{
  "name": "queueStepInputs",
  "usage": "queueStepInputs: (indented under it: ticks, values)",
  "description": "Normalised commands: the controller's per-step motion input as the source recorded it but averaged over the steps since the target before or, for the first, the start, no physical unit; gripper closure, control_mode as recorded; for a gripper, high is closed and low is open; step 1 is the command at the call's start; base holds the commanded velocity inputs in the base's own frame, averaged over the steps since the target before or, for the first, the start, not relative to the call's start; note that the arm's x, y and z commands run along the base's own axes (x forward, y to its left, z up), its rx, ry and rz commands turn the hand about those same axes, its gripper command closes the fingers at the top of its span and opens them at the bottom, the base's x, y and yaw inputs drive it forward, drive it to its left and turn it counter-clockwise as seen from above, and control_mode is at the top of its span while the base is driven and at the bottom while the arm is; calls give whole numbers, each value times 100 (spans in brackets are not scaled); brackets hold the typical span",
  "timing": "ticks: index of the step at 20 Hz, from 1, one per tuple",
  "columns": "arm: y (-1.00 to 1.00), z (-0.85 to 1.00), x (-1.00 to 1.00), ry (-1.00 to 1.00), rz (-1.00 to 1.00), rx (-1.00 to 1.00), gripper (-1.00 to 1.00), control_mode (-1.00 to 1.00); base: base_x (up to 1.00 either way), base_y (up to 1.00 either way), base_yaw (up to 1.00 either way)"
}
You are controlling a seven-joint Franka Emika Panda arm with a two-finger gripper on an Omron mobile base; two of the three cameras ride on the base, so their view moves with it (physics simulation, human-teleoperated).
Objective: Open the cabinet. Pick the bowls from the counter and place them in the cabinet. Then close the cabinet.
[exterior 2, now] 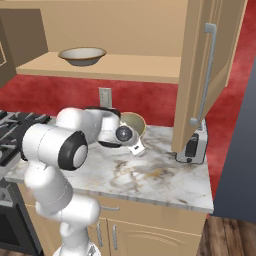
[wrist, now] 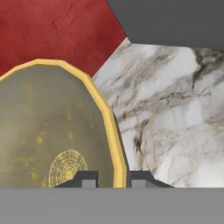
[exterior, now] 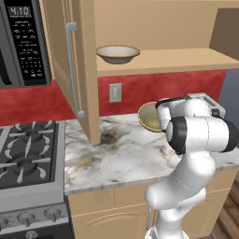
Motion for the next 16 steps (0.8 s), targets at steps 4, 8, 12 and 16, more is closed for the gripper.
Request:
queueStepInputs:
  ticks: [4,8,12,16]
  values:
    - [-28,26,-97,-2,0,0,100,-100,0,0,0]
    - [-30,43,-98,-3,0,0,100,-100,0,0,0]
    - [-24,82,-80,-1,0,3,100,-100,0,0,0]
    - [-13,100,-56,0,0,0,100,-100,0,0,0]
